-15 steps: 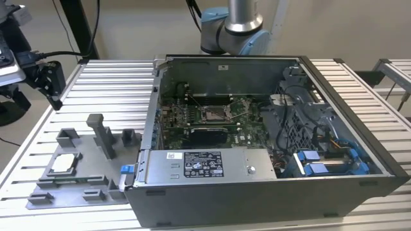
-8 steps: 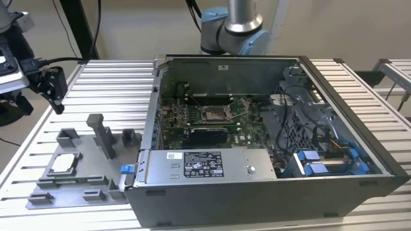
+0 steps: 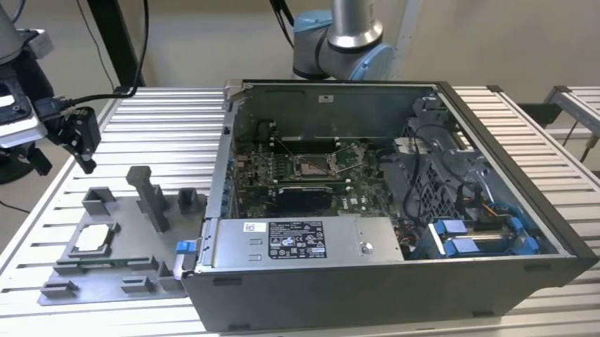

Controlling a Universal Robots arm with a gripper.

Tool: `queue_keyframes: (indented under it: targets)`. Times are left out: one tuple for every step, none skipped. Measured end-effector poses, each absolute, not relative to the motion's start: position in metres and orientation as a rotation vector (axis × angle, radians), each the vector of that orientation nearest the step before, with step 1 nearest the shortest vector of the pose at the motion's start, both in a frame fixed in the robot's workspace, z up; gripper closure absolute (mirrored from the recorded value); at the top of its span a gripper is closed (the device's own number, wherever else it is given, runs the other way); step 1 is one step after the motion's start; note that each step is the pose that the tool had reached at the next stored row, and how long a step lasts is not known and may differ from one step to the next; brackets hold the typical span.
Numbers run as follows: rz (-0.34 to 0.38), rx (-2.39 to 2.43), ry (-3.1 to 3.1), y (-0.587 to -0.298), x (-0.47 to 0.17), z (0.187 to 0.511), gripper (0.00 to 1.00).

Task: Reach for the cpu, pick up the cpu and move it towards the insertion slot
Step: 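Pick up the cpu and move it towards the insertion slot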

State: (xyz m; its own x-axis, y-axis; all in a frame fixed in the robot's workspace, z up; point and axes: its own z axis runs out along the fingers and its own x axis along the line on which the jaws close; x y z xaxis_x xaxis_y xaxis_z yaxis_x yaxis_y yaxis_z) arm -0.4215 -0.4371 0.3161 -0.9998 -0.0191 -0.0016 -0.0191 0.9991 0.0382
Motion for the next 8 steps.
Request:
queue_keyframes:
  targets:
    - [0.060, -0.030, 3.140, -0.437, -0.422, 0.314, 0.00]
    - [0.060, -0.030, 3.140, -0.437, -0.422, 0.312, 0.00]
    - [0.060, -0.030, 3.140, -0.437, -0.422, 0.311, 0.00]
    - [0.060, -0.030, 3.140, -0.437, -0.422, 0.309, 0.00]
    - [0.060, -0.030, 3.140, -0.437, -0.423, 0.308, 0.00]
    - [0.060, -0.030, 3.140, -0.438, -0.423, 0.306, 0.00]
    - [0.060, -0.030, 3.140, -0.438, -0.424, 0.304, 0.00]
    - [0.060, -0.030, 3.140, -0.438, -0.424, 0.302, 0.00]
